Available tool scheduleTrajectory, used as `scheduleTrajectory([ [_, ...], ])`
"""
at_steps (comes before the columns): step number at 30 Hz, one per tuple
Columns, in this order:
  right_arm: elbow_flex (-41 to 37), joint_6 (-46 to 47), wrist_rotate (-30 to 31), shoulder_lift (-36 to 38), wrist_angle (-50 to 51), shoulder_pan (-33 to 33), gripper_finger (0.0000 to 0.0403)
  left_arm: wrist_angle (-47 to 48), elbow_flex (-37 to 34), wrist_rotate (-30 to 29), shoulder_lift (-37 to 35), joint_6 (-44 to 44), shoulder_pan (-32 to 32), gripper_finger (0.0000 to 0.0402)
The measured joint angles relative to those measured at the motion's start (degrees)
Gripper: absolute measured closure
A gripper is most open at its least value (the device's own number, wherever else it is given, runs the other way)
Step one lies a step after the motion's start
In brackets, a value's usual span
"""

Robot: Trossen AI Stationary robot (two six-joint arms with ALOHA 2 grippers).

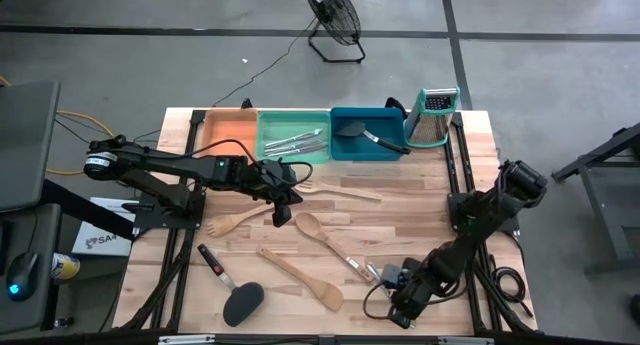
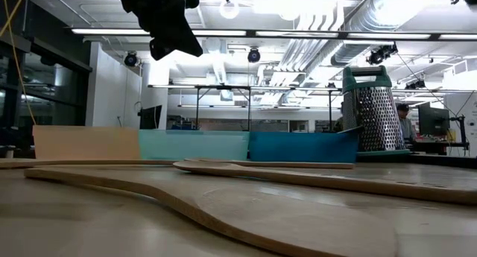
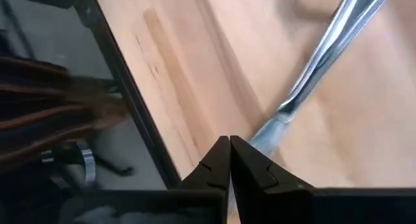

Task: Pick & Place Kitchen Items
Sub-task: Put the silver table knife into the green bin

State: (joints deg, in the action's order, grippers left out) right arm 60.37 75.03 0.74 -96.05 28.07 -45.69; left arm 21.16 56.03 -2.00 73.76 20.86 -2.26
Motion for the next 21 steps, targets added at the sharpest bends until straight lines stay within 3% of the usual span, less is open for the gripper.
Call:
scheduleTrajectory([
  [4,6.8,-3.1,2.3,0.0,10.5,0.1,0.04,0.0,0.0,0.0,0.0,0.0,0.0,0.0402],
  [7,10.6,-4.9,2.2,-1.8,12.3,-0.3,0.04,0.0,0.0,0.0,0.0,0.0,0.0,0.0402],
  [15,22.9,-13.5,-0.8,-15.4,15.8,-3.4,0.04,0.0,0.0,1.3,0.0,1.6,0.0,0.0402],
  [21,22.7,-6.0,1.6,-16.5,25.3,-3.6,0.04,-0.1,0.0,1.6,0.0,2.1,0.0,0.0402],
])
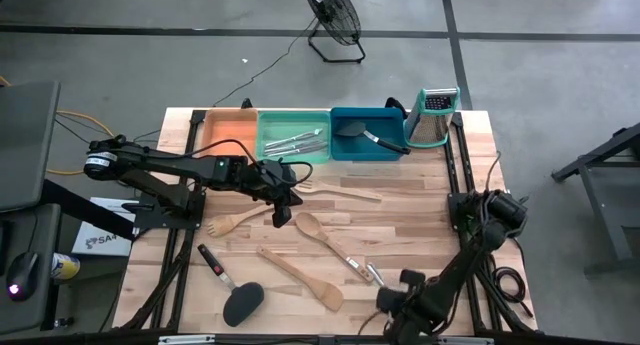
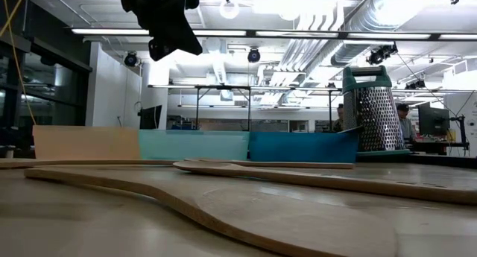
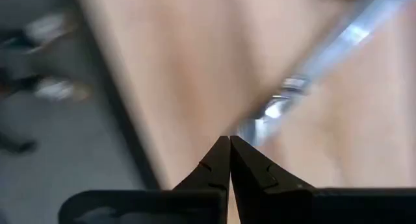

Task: Pick & Place Kitchen Items
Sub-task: Put the silver table knife into the green bin

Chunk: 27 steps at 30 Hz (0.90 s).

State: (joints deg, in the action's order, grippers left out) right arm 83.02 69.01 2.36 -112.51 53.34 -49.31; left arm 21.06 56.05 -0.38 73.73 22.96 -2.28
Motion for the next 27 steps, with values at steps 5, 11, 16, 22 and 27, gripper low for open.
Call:
scheduleTrajectory([
  [5,-2.4,12.1,0.2,-0.1,-2.2,1.0,0.04,0.1,0.0,0.0,0.0,0.3,0.0,0.0402],
  [11,-6.3,32.3,1.7,-0.3,-4.9,1.1,0.04,0.1,0.0,0.0,0.0,1.4,0.0,0.0402],
  [16,-7.3,40.0,2.2,-0.3,-6.1,0.9,0.04,0.1,0.0,0.0,0.0,1.5,0.0,0.0402],
  [22,-7.3,40.9,2.2,-0.3,-7.1,0.9,0.04,0.1,0.0,0.0,0.0,1.4,0.0,0.0402],
  [27,-7.3,40.9,2.2,-0.3,-6.8,0.9,0.04,0.3,0.0,0.0,0.0,1.3,0.0,0.0402],
])
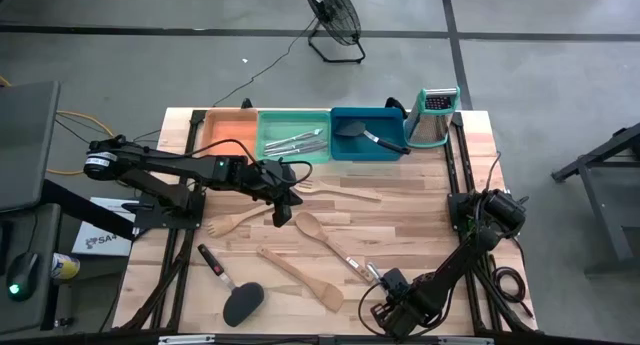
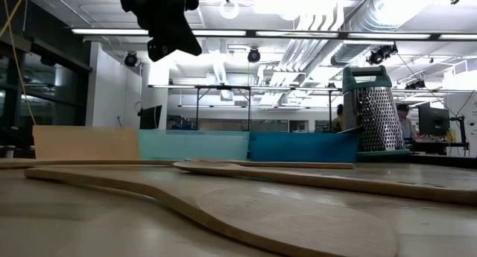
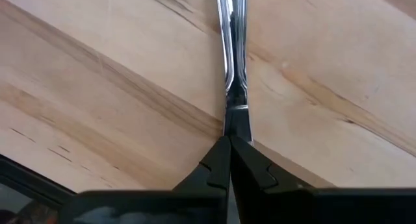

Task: Pick & Place Kitchen Items
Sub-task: Put the silver table knife into the green bin

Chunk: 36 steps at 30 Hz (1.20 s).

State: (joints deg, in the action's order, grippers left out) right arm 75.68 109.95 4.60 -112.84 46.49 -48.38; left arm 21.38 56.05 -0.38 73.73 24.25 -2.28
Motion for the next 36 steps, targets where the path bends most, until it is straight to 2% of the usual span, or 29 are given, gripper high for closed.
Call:
scheduleTrajectory([
  [14,0.0,2.1,-0.3,-0.5,0.7,-0.4,0.04,2.8,0.0,0.0,0.0,-0.2,0.0,0.0402],
  [28,0.1,8.6,-2.0,-1.6,-6.9,-4.0,0.04,2.8,0.0,0.1,0.0,-1.8,0.0,0.0402],
  [36,0.0,9.0,-3.9,-1.7,-11.3,-5.7,0.04,2.8,0.0,0.1,0.0,-2.1,0.0,0.0402],
])
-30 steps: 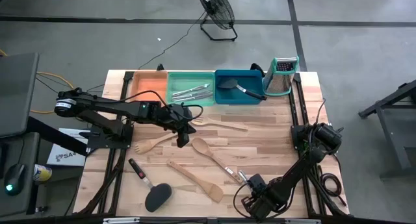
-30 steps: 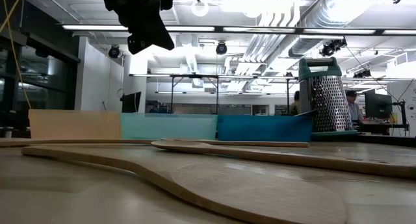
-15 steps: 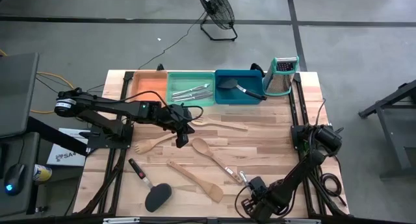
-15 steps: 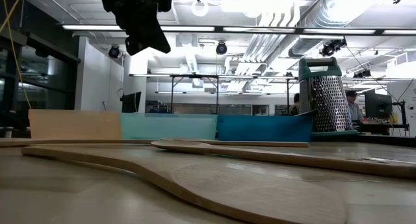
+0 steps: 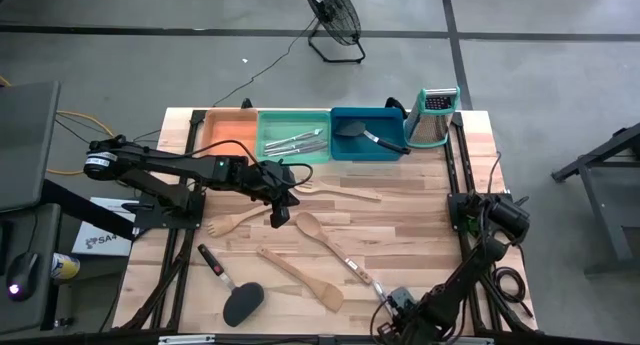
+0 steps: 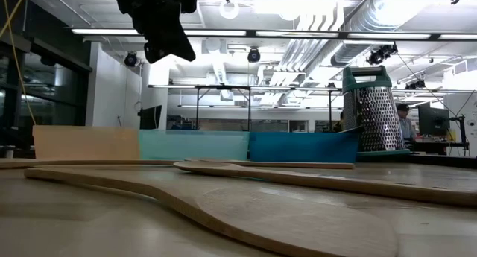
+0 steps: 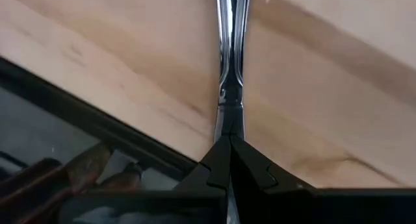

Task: Pick & Place Kitchen Items
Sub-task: Put the silver table knife into the green bin

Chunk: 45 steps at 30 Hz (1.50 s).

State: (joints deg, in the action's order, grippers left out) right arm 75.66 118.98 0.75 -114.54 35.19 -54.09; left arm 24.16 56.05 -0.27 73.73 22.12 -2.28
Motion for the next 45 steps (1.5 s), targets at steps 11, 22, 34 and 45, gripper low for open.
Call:
scheduleTrajectory([
  [11,-0.1,-0.1,-2.9,-0.1,-4.7,-1.0,0.04,0.0,0.0,1.0,0.0,-0.2,0.0,0.0402],
  [22,-0.1,-0.5,-4.3,1.1,-8.9,-1.6,0.04,0.0,0.0,1.5,0.0,-0.2,0.0,0.0402],
  [34,0.0,12.6,6.5,5.2,-10.6,-13.0,0.0396,0.0,0.0,2.7,0.0,-1.3,0.0,0.0402],
  [45,-0.9,11.2,15.4,1.7,-14.9,-13.4,0.0227,0.5,0.0,2.8,0.0,-0.8,0.0,0.0402],
])
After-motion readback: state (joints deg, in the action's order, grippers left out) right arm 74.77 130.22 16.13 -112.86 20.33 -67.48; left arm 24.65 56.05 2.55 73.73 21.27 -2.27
